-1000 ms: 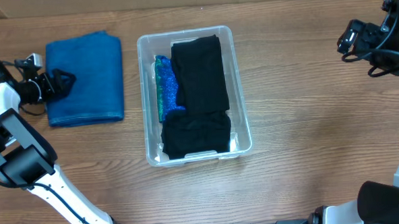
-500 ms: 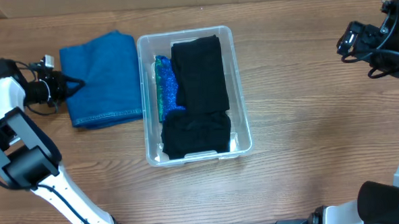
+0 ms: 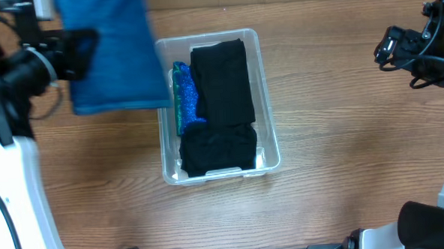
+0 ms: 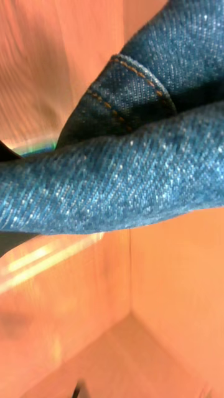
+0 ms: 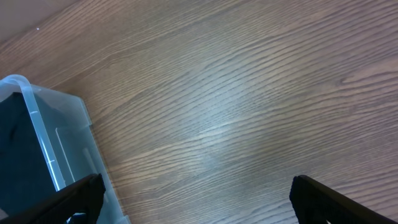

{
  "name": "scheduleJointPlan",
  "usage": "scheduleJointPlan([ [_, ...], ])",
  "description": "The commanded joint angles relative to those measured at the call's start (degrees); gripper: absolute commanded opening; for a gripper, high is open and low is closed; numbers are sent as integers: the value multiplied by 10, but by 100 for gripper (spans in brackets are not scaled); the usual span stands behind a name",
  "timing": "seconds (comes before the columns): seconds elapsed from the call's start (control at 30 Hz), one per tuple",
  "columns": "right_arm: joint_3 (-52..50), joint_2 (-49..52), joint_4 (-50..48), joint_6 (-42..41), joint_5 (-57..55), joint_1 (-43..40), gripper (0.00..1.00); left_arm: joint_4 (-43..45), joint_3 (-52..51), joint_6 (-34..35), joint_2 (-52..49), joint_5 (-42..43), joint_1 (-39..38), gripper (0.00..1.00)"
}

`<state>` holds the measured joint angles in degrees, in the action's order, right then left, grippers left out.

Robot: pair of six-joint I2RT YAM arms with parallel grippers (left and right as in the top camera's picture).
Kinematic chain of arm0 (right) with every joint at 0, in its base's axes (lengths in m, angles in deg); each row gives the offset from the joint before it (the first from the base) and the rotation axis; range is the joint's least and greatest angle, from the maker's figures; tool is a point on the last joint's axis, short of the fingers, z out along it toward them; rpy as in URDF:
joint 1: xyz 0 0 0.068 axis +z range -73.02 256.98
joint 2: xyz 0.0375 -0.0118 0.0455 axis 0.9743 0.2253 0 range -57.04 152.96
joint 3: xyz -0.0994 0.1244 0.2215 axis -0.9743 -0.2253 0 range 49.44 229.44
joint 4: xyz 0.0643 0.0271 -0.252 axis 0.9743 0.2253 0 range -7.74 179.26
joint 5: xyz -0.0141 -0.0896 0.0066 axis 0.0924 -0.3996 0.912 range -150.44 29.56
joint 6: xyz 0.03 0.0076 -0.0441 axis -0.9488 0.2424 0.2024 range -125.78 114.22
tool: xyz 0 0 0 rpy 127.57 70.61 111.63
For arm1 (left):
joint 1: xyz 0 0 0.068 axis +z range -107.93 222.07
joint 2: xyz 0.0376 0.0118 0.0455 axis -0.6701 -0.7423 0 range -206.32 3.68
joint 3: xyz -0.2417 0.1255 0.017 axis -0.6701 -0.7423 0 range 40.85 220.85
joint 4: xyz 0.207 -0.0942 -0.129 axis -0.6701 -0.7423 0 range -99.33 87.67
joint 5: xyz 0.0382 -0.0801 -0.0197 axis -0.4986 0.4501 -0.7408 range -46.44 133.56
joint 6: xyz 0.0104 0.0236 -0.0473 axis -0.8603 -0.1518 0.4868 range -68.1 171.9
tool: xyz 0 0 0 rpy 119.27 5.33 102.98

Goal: Pack container
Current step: 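Drape the denim cloth over the bin contents and smooth it flat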

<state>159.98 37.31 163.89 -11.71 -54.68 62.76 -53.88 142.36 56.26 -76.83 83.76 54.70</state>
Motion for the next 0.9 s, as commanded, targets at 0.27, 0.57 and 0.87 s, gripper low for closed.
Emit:
scheduleJointPlan([
  [0.27, 1, -7, 5, 3, 4, -1, 100, 10, 8, 294, -17, -319, -320, 4],
  [0.57, 1, -7, 9, 3, 4, -1, 100, 22, 8, 329, -134, -333, -394, 4],
  [0.87, 1, -7, 8, 3, 4, -1, 100, -10, 7, 289, -165, -333, -394, 4],
])
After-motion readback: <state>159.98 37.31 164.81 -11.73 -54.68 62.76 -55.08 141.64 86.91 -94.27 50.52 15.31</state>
